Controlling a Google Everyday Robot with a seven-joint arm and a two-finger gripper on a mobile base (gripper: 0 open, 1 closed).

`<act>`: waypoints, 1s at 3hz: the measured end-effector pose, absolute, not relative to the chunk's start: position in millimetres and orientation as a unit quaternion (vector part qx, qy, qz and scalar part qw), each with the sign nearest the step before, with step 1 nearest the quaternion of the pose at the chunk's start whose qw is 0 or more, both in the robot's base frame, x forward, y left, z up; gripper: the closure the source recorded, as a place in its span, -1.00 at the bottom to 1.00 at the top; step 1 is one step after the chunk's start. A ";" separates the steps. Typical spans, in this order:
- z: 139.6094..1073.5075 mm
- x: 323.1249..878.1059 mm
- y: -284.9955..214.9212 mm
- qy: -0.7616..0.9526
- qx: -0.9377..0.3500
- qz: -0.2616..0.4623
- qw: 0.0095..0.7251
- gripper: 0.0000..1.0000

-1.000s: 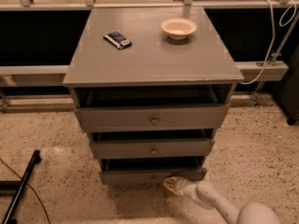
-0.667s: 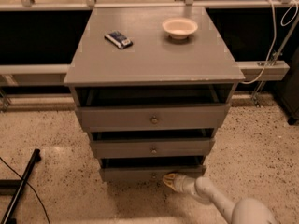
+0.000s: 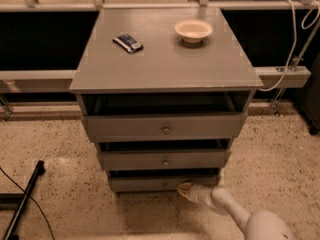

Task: Close bottom drawer

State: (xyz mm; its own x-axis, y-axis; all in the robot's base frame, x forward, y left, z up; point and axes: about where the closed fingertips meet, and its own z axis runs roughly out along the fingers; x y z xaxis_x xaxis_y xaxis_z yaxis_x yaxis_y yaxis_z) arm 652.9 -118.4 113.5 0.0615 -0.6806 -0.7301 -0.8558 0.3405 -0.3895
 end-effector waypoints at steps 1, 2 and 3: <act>113.5 652.5 -118.4 0.678 -0.566 0.096 0.458 1.00; 116.8 599.6 -155.7 0.661 -0.578 0.134 0.459 1.00; 121.7 551.3 -193.3 0.651 -0.579 0.169 0.462 1.00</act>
Offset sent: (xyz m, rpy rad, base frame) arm -0.1322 -0.0949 0.0091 0.1008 0.0528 0.2067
